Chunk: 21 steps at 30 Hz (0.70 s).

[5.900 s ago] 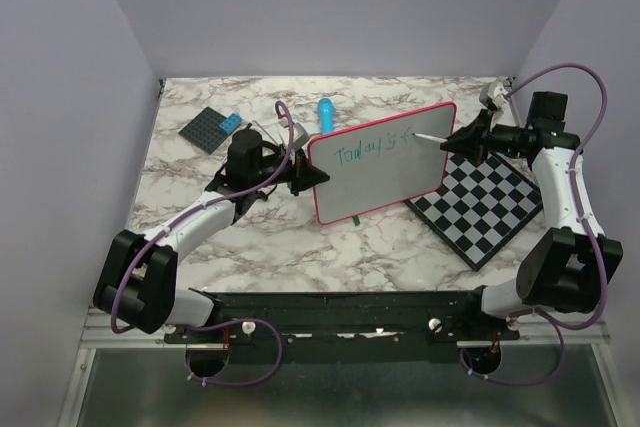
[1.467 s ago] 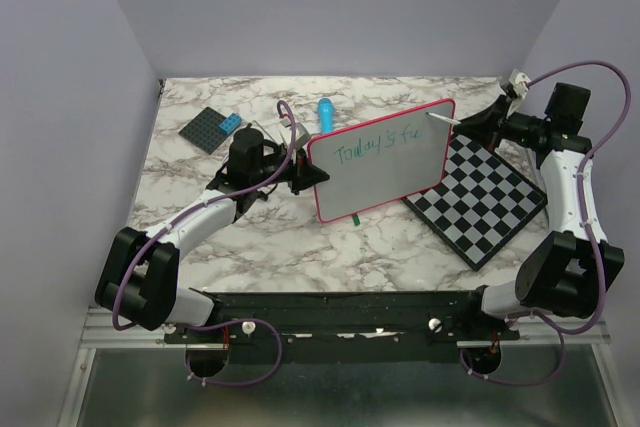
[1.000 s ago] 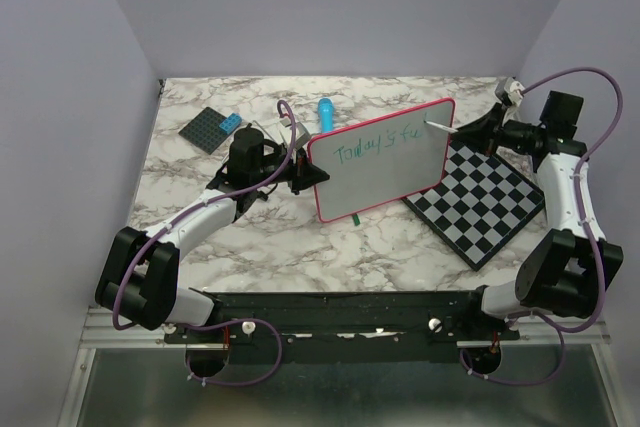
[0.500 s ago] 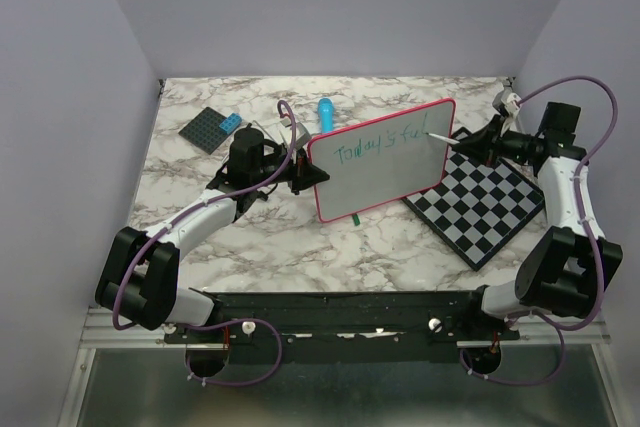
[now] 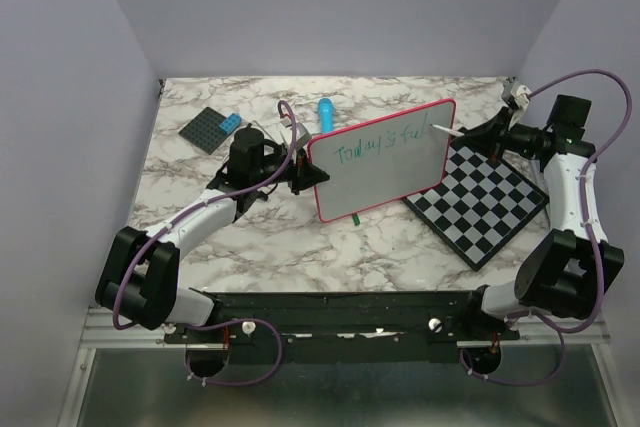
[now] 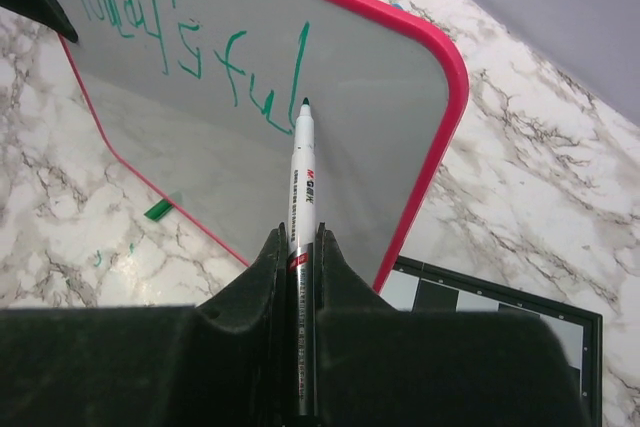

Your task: Write a sentence on the whiteboard

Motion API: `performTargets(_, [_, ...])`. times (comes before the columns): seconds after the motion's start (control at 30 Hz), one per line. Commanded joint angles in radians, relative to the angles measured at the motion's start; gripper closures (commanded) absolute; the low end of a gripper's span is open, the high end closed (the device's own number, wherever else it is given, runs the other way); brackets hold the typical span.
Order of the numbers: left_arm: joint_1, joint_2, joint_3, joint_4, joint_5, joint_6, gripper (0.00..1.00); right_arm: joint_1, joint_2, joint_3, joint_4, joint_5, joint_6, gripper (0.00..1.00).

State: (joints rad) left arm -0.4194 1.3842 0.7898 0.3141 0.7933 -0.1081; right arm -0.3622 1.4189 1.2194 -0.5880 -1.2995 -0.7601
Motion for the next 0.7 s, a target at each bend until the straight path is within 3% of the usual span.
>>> performTargets(0.0, [-0.005,0.041,-0.020,-0.159,-0.034,0.068,1.00,-0.007,-0.025,0.026,0.065,-0.031,0.074,0.99])
performTargets(0.23, [-0.005,0.042,-0.020,-0.158,-0.031,0.068,1.00,-0.007,-0.026,0.008,0.255,-0.012,0.238,0.99])
performTargets(0.67, [-0.005,0.042,-0.020,-0.156,-0.029,0.068,1.00,-0.006,0.014,-0.006,0.257,-0.007,0.245,1.00])
